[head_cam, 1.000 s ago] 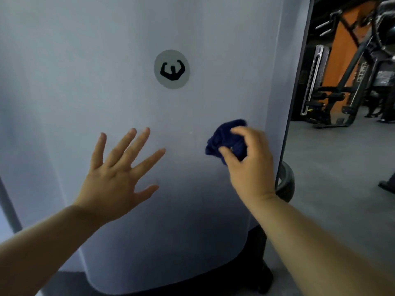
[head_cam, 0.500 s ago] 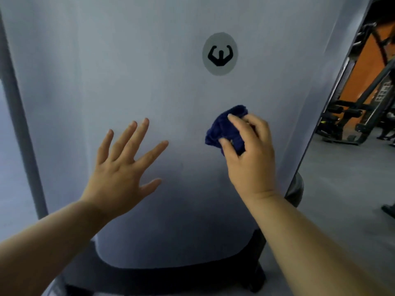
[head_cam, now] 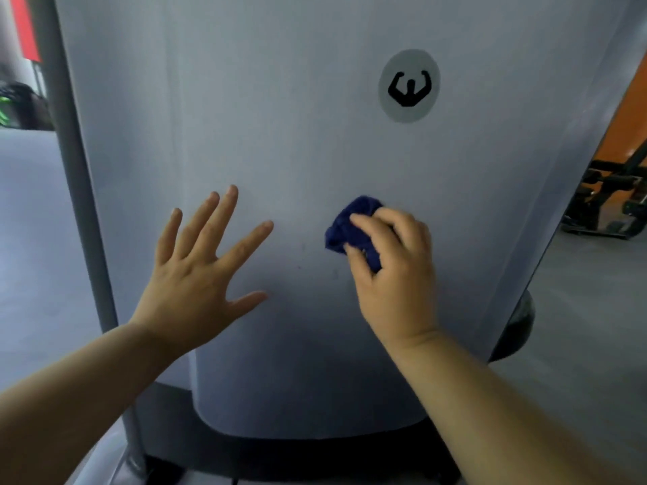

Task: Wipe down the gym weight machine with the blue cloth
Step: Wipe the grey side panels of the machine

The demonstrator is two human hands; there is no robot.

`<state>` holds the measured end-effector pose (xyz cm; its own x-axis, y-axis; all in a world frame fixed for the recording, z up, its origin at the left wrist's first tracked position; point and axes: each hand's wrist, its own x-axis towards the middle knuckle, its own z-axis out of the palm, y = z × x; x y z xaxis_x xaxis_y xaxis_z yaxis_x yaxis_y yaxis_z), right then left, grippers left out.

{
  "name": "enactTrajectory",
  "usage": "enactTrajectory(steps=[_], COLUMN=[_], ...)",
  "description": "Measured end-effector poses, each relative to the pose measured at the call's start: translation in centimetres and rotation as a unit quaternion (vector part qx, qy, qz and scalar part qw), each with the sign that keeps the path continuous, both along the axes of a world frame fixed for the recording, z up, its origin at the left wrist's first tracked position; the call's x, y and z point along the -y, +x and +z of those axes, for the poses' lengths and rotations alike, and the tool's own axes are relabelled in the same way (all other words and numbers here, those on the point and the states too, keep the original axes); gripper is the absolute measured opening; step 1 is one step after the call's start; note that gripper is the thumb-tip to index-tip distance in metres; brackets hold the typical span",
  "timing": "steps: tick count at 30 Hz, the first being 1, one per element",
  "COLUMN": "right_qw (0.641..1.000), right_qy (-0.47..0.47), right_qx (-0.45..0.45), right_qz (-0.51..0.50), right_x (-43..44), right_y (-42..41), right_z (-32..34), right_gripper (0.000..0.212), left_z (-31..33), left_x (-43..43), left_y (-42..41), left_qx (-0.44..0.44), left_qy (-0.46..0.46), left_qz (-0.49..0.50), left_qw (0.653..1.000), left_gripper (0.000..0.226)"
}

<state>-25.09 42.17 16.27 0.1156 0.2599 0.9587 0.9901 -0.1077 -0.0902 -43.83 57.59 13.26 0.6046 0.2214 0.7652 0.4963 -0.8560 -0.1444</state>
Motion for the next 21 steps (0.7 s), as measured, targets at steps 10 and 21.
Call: enactTrajectory(steps=[10,21], right_qw=[0.999,0.987], right_qy=[0.033,-0.090], right_qx=[0.014,0.114], right_qz=[0.020,0.073], right_x=[-1.7,-3.6], right_y=[-0.5,-3.3], right_z=[0.9,-1.4], right_gripper=[0.028,0.037], left_z=[0.1,0.4], left_x=[-0.1,-0.7], left_y=[-0.7,-3.0], left_qx=[0.019,-0.004], left_qy=[-0.042,-0.034], left_qz=[0.004,-0.012], left_qw=[0.999,0.999], left_gripper=[0.096,0.100])
